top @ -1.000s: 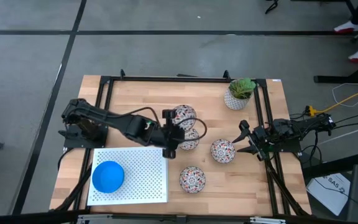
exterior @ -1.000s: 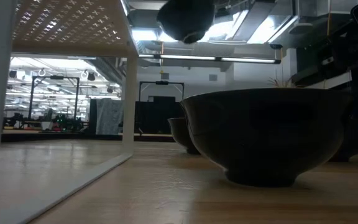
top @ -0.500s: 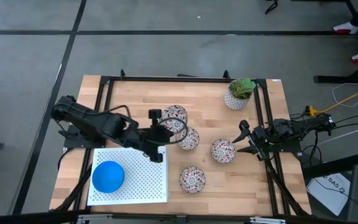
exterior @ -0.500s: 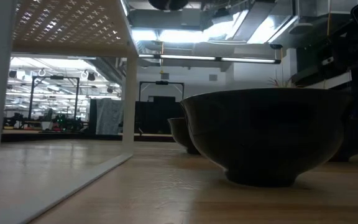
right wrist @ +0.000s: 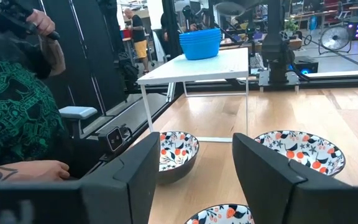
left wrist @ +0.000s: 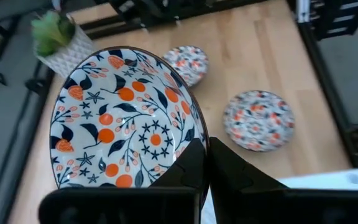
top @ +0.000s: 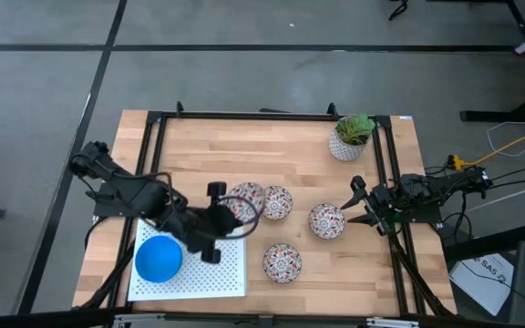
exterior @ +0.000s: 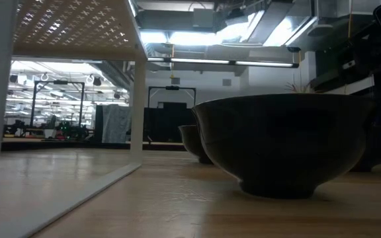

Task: Pick & Place Mini bowls
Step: Put the orange patterned bowl on the shelf

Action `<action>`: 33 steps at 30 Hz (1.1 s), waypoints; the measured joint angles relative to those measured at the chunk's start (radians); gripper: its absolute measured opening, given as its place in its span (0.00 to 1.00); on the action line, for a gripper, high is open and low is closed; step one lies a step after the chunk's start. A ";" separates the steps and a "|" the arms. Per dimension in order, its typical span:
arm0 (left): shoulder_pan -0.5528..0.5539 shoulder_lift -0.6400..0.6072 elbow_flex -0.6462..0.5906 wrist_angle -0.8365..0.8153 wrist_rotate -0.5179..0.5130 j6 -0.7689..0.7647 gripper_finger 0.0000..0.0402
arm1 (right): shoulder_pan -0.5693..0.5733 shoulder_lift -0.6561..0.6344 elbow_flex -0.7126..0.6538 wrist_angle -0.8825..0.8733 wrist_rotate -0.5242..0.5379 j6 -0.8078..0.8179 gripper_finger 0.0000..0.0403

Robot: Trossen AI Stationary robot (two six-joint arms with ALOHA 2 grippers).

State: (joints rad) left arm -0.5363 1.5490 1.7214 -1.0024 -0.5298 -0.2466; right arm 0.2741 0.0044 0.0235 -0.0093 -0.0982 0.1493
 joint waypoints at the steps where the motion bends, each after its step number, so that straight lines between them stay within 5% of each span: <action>1: -0.015 0.000 0.000 -0.011 0.001 -0.028 0.01 | 0.000 0.000 0.000 0.000 0.000 0.000 0.50; 8: -0.132 0.000 0.000 -0.124 0.021 -0.234 0.01 | 0.000 0.000 0.000 0.000 0.000 0.000 0.50; 18: -0.295 0.011 0.000 -0.145 0.019 -0.228 0.01 | 0.000 0.000 0.000 0.000 0.000 0.000 0.50; 33: -0.308 0.152 0.000 -0.283 0.064 -0.284 0.01 | 0.000 0.000 0.000 0.000 0.000 0.000 0.50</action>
State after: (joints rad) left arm -0.8445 1.7012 1.7216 -1.2858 -0.4654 -0.5310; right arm 0.2742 0.0044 0.0235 -0.0095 -0.0982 0.1493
